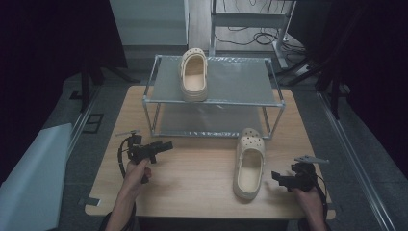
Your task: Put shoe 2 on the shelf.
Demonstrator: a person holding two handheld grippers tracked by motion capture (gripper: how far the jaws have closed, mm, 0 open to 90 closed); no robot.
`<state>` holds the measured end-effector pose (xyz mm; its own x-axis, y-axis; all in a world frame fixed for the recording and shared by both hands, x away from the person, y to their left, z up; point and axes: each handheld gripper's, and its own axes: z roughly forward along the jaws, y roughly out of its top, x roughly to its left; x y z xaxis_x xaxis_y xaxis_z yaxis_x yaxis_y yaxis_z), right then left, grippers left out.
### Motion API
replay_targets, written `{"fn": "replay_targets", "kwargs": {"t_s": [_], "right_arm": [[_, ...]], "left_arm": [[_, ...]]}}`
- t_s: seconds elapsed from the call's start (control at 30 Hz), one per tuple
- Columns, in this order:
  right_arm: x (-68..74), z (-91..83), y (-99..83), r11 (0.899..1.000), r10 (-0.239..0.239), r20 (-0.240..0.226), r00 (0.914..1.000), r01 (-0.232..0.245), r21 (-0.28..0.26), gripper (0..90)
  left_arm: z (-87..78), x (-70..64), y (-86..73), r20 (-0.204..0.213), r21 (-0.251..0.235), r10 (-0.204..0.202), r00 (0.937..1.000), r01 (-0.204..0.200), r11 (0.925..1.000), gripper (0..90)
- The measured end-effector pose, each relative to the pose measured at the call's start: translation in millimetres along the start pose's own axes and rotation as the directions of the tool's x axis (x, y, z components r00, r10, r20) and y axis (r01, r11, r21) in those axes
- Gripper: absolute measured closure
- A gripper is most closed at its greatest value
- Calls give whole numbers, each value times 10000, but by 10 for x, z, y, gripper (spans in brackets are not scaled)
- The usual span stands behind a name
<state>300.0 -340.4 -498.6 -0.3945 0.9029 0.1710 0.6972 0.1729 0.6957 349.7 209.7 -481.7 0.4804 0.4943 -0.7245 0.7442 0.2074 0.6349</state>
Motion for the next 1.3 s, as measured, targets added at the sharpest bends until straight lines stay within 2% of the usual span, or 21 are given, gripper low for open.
{"fn": "replay_targets", "kwargs": {"t_s": [0.13, 0.2, 0.23, 0.37, 0.4, 0.43, 0.47, 0.5, 0.53, 0.57, 0.6, 0.63, 0.67, 0.7, 0.73, 0.83, 0.87, 0.93, 1.0, 1.07, 1.3], "right_arm": [[29, -13, 4, 9999, -87, -77, 9999, 88, 73, 41], [38, -21, 6, 9999, -115, -119, 9999, 116, 106, 40], [54, -32, 10, 9998, -154, -168, 9997, 156, 122, 40], [91, -65, 24, 9996, -237, -253, 9994, 240, 125, 40], [99, -75, 27, 9995, -292, -278, 9992, 296, 140, 40], [107, -84, 28, 9995, -295, -299, 9991, 299, 136, 40], [107, -84, 28, 9995, -295, -299, 9991, 299, 136, 40], [122, -102, 34, 9994, -327, -384, 9987, 332, 123, 40], [131, -108, 38, 9994, -334, -417, 9986, 338, 92, 40], [131, -108, 38, 9994, -334, -417, 9986, 338, 92, 40], [156, -119, 49, 9995, -329, -510, 9982, 331, 18, 43], [169, -121, 54, 9996, -293, -550, 9981, 292, -28, 43], [169, -121, 54, 9996, -293, -550, 9981, 292, -28, 43], [213, -132, 75, 9995, -311, -671, 9973, 305, -97, 43], [213, -132, 75, 9995, -311, -671, 9973, 305, -97, 43], [296, -128, 126, 9993, -343, -901, 9953, 327, -196, 46], [296, -128, 126, 9993, -343, -901, 9953, 327, -196, 46], [364, -79, 173, 9993, -328, -1044, 9940, 307, -212, 51], [387, -60, 192, 9994, -316, -1085, 9936, 299, -172, 55], [476, 13, 256, 9989, -465, -1129, 9925, 455, -117, 68], [552, 206, 332, 9965, -624, -739, 9953, 662, 506, 134]], "left_arm": [[37, 26, -79, -583, 434, 472, 9972, -447, 9981, 3], [59, 21, -113, -959, 680, 873, 9916, -809, 9944, 4], [92, 26, -149, -1336, 1016, 1275, 9828, -1144, 9882, 3], [144, 45, -215, -2202, 1580, 1933, 9561, -1606, 9743, 4], [144, 45, -215, -2202, 1580, 1933, 9561, -1606, 9743, 5], [155, 43, -250, -2771, 1907, 2328, 9322, -1841, 9642, 5], [155, 43, -250, -2771, 1907, 2328, 9322, -1841, 9642, 5], [171, 40, -275, -3173, 2190, 2671, 9100, -2037, 9542, 6], [177, 38, -282, -3343, 2325, 2859, 8980, -2154, 9484, 6], [177, 38, -282, -3343, 2325, 2859, 8980, -2154, 9484, 5], [193, 22, -295, -3692, 2533, 3182, 8732, -2349, 9384, 4], [193, 22, -295, -3692, 2533, 3182, 8732, -2349, 9384, 4], [204, 15, -301, -3864, 2651, 3341, 8597, -2434, 9330, 4], [221, 5, -310, -4236, 2894, 3658, 8287, -2589, 9216, 0], [221, 5, -310, -4236, 2894, 3658, 8287, -2589, 9216, 0], [226, 3, -315, -4655, 3164, 3939, 7926, -2667, 9104, 0], [226, 3, -315, -4655, 3164, 3939, 7926, -2667, 9104, 0], [226, 1, -318, -4899, 3269, 4090, 7699, -2728, 9049, 0], [228, 2, -319, -4931, 3327, 4150, 7646, -2750, 9020, 0], [240, 5, -327, -5087, 3483, 4289, 7465, -2772, 8955, 0], [245, -2, -331, -5108, 3505, 4302, 7443, -2766, 8948, 0]]}}
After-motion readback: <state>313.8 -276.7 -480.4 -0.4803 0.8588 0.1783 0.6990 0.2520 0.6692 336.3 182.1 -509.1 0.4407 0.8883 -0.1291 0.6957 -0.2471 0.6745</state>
